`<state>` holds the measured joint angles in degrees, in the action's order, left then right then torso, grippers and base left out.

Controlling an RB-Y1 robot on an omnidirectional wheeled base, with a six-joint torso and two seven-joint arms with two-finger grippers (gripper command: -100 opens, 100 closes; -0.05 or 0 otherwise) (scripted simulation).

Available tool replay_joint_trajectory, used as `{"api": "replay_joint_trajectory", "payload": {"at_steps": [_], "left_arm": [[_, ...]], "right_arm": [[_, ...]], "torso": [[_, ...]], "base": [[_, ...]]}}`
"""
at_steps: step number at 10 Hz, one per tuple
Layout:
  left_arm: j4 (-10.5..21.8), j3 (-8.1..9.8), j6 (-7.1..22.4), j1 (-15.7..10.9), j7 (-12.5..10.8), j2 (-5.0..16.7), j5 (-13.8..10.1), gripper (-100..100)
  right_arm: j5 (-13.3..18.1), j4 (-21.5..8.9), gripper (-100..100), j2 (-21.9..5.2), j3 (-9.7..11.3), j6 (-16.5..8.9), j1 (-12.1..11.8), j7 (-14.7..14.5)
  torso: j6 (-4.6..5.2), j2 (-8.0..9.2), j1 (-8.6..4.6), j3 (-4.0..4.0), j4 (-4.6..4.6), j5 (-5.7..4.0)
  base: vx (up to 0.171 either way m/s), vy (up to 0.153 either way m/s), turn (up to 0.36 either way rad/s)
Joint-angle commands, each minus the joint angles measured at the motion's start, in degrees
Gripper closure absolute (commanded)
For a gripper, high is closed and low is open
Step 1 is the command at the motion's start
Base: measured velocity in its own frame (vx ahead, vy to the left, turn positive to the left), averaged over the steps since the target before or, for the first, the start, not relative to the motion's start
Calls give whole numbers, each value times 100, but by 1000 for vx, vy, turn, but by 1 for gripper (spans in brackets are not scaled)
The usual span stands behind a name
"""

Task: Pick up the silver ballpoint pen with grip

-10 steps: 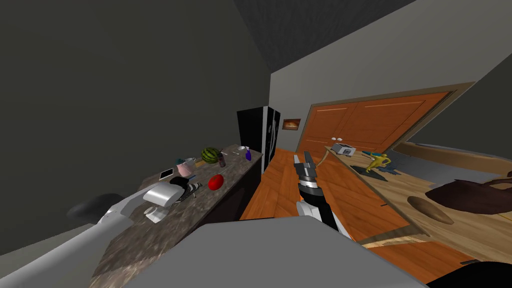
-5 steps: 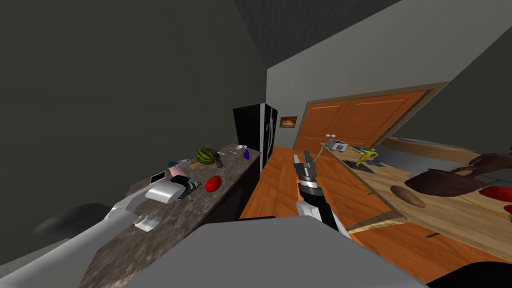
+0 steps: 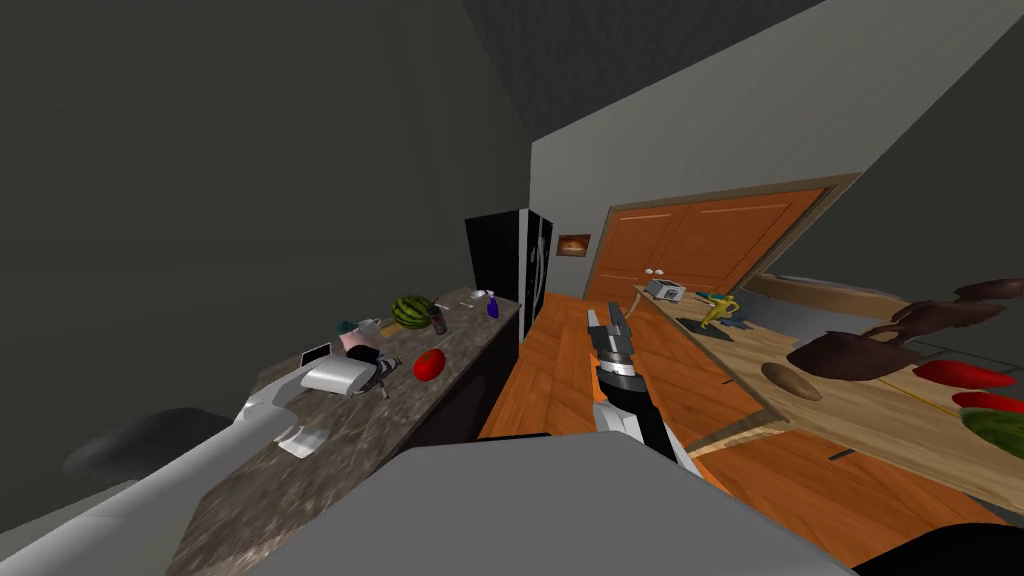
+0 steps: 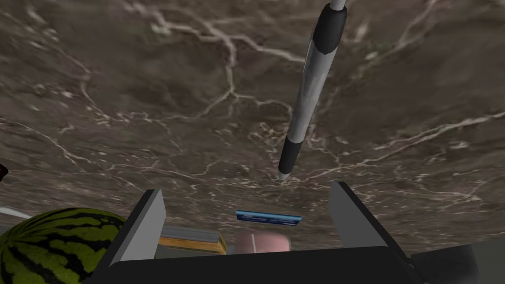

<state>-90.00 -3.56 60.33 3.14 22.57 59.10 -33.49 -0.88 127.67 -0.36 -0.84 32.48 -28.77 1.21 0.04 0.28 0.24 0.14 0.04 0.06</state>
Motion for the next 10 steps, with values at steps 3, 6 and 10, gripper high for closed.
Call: {"api": "replay_joint_trajectory", "payload": {"at_steps": [3, 6, 10], "left_arm": [[648, -13, -117, -553, 63, -112, 91, -100], [1133, -47, -293, -784, 129, -371, 327, -100], [1838, -47, -293, -1246, 129, -371, 327, -100]], "right_arm": [[0, -1, 0, 0, -1, 0, -2, 0], [0, 0, 0, 1, 0, 0, -3, 0], [0, 0, 0, 0, -1, 0, -3, 0]], "torso": [[-11, 7, 1, 7, 4, 2], [-11, -30, -23, -15, -5, -3], [-12, -13, -12, -4, 0, -2]], "base": [[-86, 51, -51], [-28, 12, -85], [-63, 37, -39]]}}
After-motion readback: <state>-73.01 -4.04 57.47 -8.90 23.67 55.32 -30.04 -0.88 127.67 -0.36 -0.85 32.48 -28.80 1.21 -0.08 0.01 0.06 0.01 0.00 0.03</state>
